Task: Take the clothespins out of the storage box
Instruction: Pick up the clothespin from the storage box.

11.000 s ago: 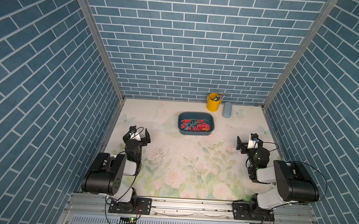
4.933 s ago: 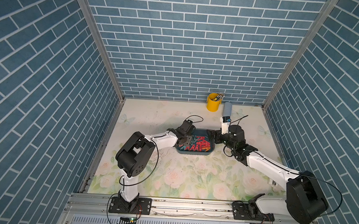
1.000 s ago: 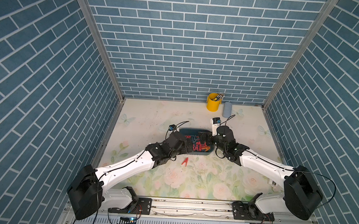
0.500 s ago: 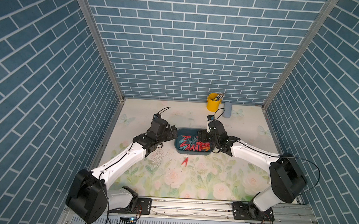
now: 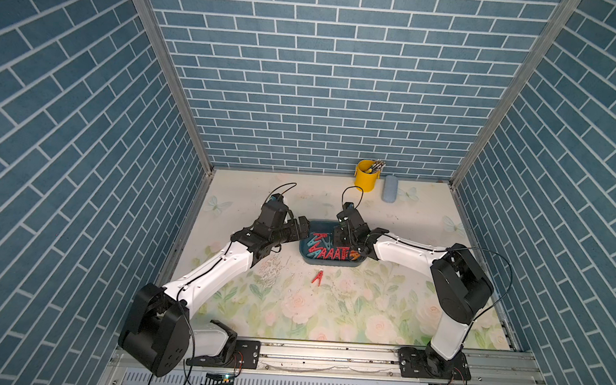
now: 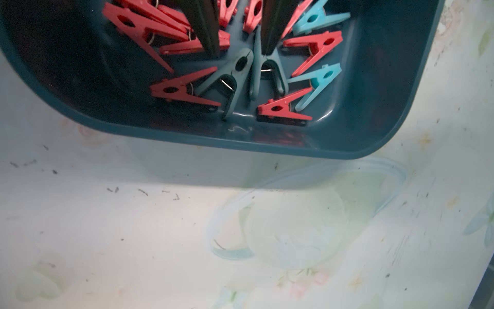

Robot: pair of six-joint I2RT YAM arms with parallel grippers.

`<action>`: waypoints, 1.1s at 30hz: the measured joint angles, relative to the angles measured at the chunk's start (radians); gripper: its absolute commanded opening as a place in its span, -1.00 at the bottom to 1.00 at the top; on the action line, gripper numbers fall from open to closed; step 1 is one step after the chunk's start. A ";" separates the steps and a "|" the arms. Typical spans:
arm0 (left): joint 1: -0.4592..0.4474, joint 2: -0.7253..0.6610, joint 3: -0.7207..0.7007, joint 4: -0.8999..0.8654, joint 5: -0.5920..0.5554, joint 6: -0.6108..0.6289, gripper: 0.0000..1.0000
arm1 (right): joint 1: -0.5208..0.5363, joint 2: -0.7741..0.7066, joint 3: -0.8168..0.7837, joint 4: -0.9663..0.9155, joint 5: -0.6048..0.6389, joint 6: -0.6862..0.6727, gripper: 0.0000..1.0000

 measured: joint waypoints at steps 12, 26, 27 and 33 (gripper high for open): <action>0.001 0.005 0.000 0.005 0.014 0.000 0.99 | -0.031 0.118 0.076 -0.079 0.006 0.098 -0.57; 0.002 0.005 -0.002 0.005 0.014 0.005 0.99 | -0.049 0.165 0.124 -0.089 -0.014 0.133 -0.42; 0.002 0.005 -0.003 0.005 0.014 0.005 0.99 | -0.049 0.165 0.125 -0.090 -0.016 0.137 -0.41; 0.002 0.005 -0.008 0.005 0.014 0.008 0.99 | -0.050 0.165 0.125 -0.089 -0.023 0.149 -0.41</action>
